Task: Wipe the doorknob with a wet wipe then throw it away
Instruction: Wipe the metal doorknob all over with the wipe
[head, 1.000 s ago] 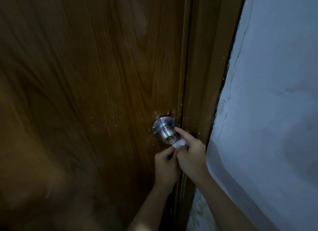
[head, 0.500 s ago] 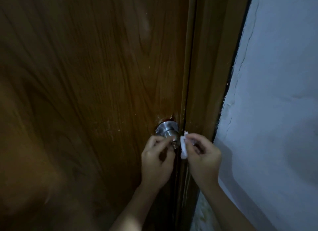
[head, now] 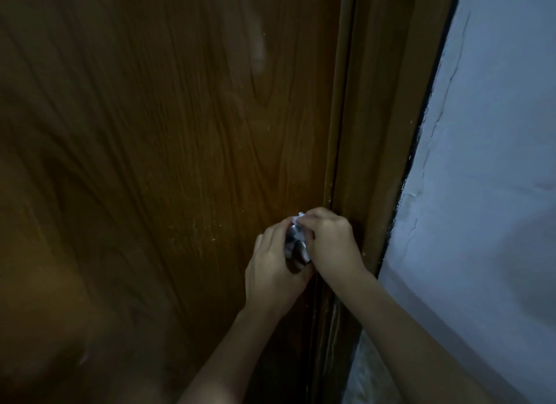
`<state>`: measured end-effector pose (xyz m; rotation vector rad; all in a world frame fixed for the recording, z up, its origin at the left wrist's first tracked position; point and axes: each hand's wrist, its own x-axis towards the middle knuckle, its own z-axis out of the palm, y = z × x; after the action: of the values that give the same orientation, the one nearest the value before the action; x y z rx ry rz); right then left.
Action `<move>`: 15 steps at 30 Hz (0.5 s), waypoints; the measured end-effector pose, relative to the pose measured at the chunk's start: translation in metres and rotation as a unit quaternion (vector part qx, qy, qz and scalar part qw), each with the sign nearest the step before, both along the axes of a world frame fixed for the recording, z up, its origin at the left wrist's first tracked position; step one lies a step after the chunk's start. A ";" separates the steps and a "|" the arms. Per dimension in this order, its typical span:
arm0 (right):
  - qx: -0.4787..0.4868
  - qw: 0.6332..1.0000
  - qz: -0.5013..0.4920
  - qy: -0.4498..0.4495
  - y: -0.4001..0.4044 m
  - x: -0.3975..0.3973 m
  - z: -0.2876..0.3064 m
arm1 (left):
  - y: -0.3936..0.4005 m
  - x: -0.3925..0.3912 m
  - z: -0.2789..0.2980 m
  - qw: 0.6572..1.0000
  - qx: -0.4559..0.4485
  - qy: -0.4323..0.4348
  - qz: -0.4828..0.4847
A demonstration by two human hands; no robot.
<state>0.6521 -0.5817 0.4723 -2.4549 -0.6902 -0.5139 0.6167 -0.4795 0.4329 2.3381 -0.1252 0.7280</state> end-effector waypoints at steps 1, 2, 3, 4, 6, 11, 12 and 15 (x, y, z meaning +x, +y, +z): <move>-0.045 0.998 -0.008 0.039 0.000 0.002 0.002 | 0.000 0.001 -0.001 1.000 -0.001 -0.005 -0.003; -0.079 0.995 -0.029 0.060 -0.001 0.004 0.002 | 0.001 0.002 -0.001 1.000 -0.001 -0.007 -0.005; -0.088 0.993 -0.054 0.066 -0.001 0.005 0.002 | 0.001 0.002 -0.002 1.000 0.000 -0.009 -0.003; -0.085 0.991 -0.078 0.067 -0.001 0.005 0.002 | 0.001 0.003 -0.003 1.000 -0.001 -0.009 -0.001; -0.068 0.990 -0.108 0.065 0.000 0.004 0.004 | 0.001 0.004 -0.004 1.000 -0.004 -0.007 0.001; -0.018 0.997 -0.070 0.022 0.003 -0.001 0.001 | 0.002 0.003 -0.005 1.000 -0.010 -0.025 -0.006; -0.014 0.996 -0.083 0.036 0.001 -0.001 -0.001 | 0.002 0.003 -0.005 1.000 -0.009 -0.021 -0.004; -0.006 0.992 -0.110 0.063 -0.001 -0.001 -0.002 | 0.002 0.003 -0.004 1.000 -0.002 -0.011 0.001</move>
<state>0.6514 -0.5824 0.4706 -2.5634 -0.3731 -0.4325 0.6194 -0.4779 0.4285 2.3279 -0.1305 0.7555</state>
